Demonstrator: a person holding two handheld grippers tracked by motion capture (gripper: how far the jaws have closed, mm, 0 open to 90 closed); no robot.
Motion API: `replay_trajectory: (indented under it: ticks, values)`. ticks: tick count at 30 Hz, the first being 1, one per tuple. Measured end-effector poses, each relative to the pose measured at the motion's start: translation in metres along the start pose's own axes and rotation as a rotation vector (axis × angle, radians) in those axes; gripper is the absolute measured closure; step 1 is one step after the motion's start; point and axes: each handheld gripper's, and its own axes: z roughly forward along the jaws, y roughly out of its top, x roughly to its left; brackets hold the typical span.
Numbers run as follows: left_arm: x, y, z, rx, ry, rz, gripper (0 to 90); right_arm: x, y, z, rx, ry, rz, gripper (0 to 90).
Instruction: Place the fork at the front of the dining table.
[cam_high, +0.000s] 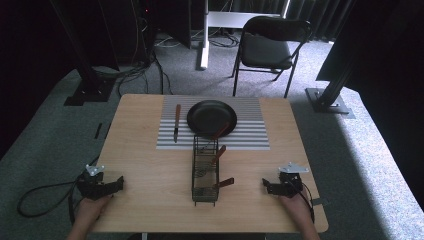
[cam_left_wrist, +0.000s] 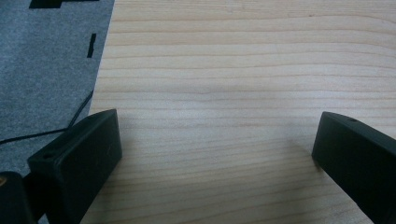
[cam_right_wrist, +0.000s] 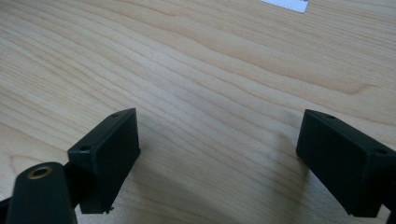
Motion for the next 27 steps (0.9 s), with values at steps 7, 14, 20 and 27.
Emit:
replay_trajectory:
  ticks: [7,14,20,27]
  values:
    - [0.000,0.000,0.000,0.000,0.000,0.000,1.2,0.000,0.000,0.000,0.004,-0.002,0.001,12.6]
    - [0.000,0.000,0.000,0.000,0.001,0.000,1.2,0.000,0.002,0.000,0.019,-0.004,0.003,12.8]
    - [0.000,0.000,0.000,-0.001,0.000,0.000,1.2,0.003,0.008,0.001,0.049,-0.003,0.006,15.1]
    - [0.000,0.000,0.000,0.000,0.000,0.000,1.2,0.015,0.017,0.005,0.048,0.039,-0.001,18.7]
